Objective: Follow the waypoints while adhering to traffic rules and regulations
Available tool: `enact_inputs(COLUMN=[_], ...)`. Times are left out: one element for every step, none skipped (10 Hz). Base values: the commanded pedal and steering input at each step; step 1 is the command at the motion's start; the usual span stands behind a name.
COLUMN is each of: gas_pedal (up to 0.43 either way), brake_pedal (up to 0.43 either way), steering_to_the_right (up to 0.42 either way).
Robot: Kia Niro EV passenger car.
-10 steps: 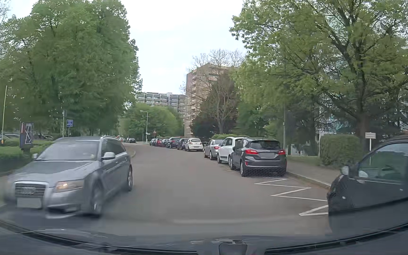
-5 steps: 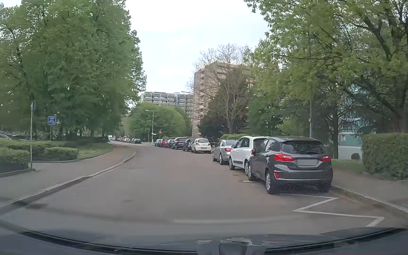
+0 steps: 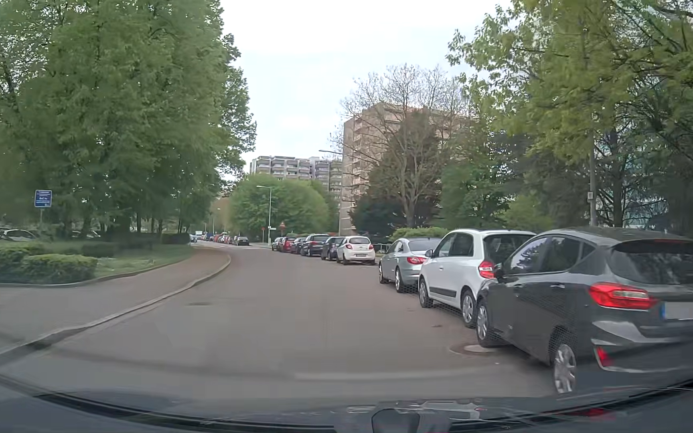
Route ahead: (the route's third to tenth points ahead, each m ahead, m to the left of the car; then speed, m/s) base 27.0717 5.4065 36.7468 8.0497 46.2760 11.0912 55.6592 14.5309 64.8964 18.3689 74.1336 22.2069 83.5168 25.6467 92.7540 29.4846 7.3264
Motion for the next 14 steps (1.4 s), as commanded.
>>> enact_inputs(gas_pedal=[0.059, 0.059, 0.059, 0.059, 0.059, 0.059, 0.059, 0.059, 0.059, 0.059, 0.059, 0.059, 0.059, 0.059], brake_pedal=[0.0, 0.0, 0.0, 0.0, 0.0, 0.0, 0.0, 0.0, 0.0, 0.0, 0.0, 0.0, 0.0, 0.0], steering_to_the_right=[-0.031, -0.031, -0.031, -0.031, -0.031, -0.031, -0.032, -0.032, -0.032, -0.032, -0.032, -0.032, -0.032, -0.032])
